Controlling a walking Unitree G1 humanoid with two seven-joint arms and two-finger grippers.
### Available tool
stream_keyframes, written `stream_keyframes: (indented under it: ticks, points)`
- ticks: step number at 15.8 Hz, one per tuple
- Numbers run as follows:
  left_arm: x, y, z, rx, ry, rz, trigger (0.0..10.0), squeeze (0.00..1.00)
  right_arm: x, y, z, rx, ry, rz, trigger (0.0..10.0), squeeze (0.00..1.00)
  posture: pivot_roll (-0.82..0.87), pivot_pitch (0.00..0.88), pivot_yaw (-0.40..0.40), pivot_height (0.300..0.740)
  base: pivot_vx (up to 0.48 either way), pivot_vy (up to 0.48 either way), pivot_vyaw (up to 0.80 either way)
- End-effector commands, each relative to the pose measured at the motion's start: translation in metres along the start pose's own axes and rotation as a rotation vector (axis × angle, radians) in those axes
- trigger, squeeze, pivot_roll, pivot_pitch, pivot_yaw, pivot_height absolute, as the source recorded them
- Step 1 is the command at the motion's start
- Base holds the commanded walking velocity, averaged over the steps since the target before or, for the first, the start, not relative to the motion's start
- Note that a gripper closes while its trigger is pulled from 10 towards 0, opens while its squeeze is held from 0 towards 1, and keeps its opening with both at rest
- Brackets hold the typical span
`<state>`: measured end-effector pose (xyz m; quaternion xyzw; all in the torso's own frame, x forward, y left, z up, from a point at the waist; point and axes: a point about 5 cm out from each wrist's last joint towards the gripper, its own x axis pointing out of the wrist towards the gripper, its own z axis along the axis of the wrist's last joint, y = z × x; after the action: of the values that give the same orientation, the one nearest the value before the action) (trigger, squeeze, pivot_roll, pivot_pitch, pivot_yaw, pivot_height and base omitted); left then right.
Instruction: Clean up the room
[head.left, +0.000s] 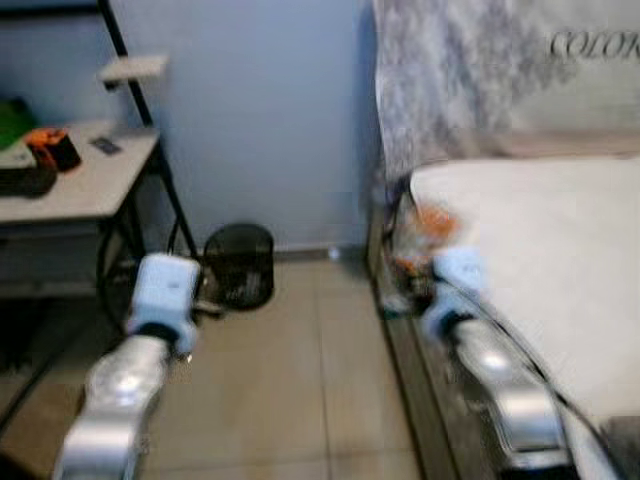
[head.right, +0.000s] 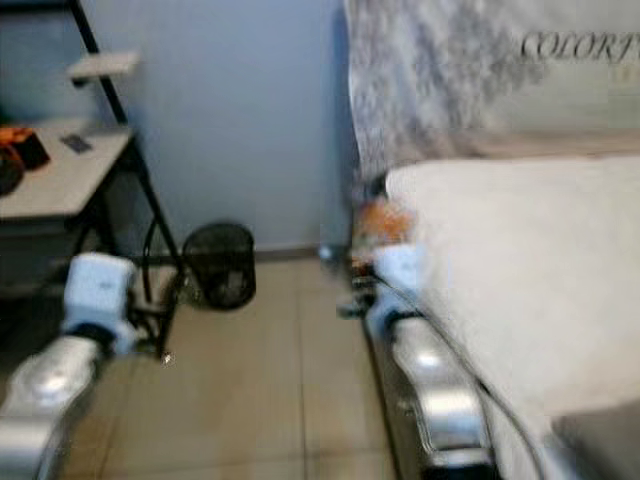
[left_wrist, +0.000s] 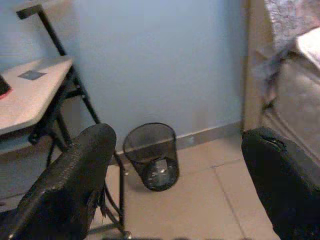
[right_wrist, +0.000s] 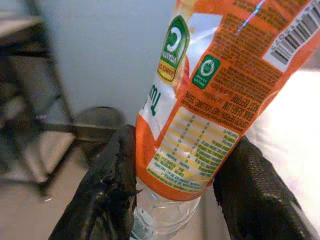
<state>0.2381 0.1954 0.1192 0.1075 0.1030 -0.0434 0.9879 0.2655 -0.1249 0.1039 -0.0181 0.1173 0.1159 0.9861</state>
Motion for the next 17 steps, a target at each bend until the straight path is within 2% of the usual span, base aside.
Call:
stream_keyframes:
  ticks: [1,14,17]
  points:
    - [0.0021,-0.0069,0.0047,0.001,-0.021,-0.027,10.0,0.0,-0.0031,-0.0117,-0.0022,0.006,0.016,-0.041,10.0,0.0,-0.08,0.0,0.055,0.74,0.322,0.0,0.0]
    - [0.0015,-0.0065,0.0041,-0.011,-0.02,-0.025,10.0,0.0,-0.0031,-0.01,-0.0007,-0.043,0.009,-0.025,10.0,0.0,-0.06,0.0,0.042,0.74,0.329,0.0,0.0]
    - [0.0031,-0.0078,0.0057,-0.001,-0.025,-0.034,10.0,0.0,-0.0023,-0.0124,-0.0008,-0.05,0.01,-0.03,10.0,0.0,-0.06,0.0,0.041,0.74,0.331,0.0,0.55]
